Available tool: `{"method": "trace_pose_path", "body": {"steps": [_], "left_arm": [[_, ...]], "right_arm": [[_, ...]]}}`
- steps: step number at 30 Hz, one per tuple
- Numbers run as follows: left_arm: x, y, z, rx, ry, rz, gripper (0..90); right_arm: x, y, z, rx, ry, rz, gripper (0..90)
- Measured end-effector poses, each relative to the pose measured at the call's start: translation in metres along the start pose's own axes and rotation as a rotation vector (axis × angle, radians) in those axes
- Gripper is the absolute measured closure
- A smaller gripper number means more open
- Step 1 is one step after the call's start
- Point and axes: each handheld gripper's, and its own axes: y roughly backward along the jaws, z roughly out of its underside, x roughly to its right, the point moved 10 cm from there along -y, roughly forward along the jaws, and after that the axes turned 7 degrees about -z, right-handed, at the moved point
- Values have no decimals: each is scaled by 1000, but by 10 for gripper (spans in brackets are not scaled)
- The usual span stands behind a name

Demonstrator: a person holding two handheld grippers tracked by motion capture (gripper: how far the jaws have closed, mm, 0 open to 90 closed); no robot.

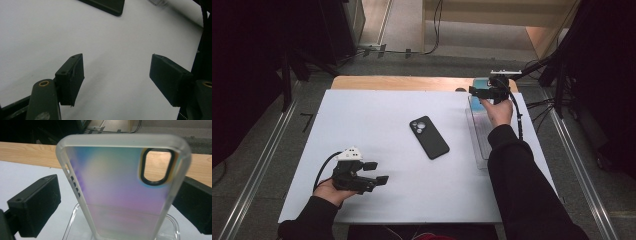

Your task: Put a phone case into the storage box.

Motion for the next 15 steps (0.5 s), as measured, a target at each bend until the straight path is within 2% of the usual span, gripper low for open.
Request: {"method": "trace_pose_path", "body": {"steps": [6,10,15], "left_arm": [[-1,0,0,3,13,-4,283],[-2,1,0,2,14,-7,283],[-2,0,-1,0,14,-6,283]], "right_arm": [[0,11,0,-21,1,-11,0],[-1,26,-3,-30,-3,-21,0],[-11,47,-1,-68,0,-45,0]]}}
